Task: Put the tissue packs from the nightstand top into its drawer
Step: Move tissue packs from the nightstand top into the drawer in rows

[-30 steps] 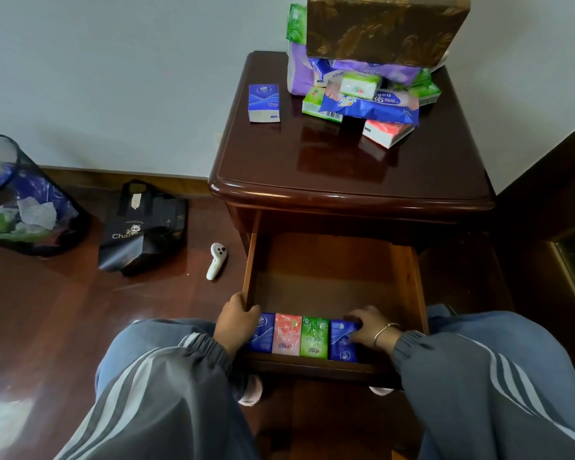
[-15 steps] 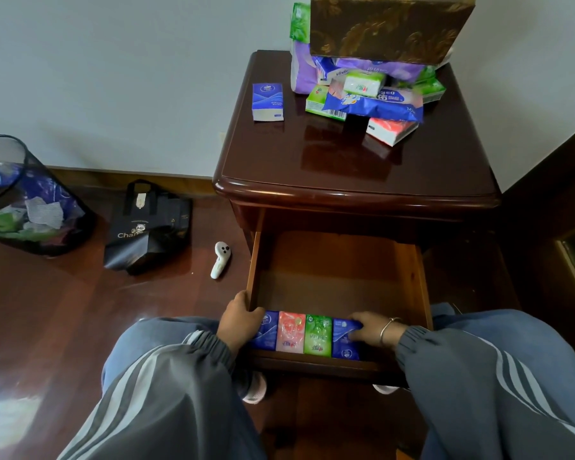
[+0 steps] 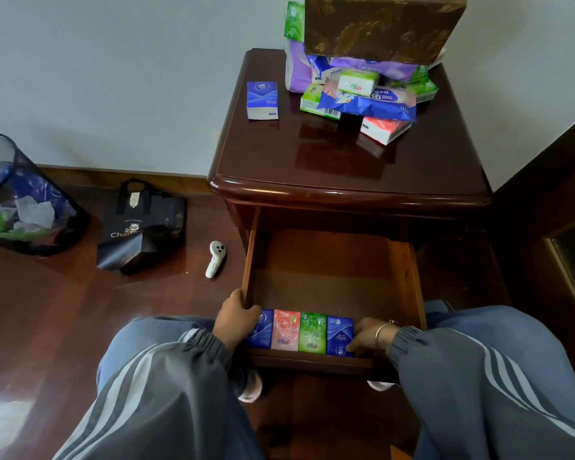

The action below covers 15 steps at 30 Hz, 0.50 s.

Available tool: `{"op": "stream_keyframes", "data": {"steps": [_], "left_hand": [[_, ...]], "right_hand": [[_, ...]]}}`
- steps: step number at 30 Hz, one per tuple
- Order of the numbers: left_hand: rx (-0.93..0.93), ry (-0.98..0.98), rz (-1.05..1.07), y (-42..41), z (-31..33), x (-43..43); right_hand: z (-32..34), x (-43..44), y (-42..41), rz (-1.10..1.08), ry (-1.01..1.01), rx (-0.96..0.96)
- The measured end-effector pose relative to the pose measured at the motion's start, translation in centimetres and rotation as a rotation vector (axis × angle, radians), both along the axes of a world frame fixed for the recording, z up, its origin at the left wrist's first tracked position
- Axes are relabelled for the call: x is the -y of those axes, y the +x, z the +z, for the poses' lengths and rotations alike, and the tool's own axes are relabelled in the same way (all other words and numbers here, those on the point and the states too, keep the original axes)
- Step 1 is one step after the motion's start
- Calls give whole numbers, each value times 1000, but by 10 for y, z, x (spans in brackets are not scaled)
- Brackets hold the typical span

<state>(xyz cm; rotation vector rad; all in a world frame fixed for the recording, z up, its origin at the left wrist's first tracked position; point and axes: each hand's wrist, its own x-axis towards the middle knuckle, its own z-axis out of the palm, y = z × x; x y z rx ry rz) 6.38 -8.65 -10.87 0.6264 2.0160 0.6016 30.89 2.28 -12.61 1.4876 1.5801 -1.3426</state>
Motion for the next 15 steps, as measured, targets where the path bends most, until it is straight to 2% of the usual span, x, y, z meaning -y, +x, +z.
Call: {"op": "stream_keyframes", "data": {"steps": [2,7,11,15], "left_hand": [[12,-8,-2,0,0,0],[-1,-30,-22,0,4,-1],[-82,-25,-35,3,10,1],[-131,41,5,3,22,2]], "right_hand": [[2,-1,1,53,-8,-7],[1,1,2,-5,-27,-17],[15,-2,1,-30,182,1],[64,-10,2,-108,341,-175]]}}
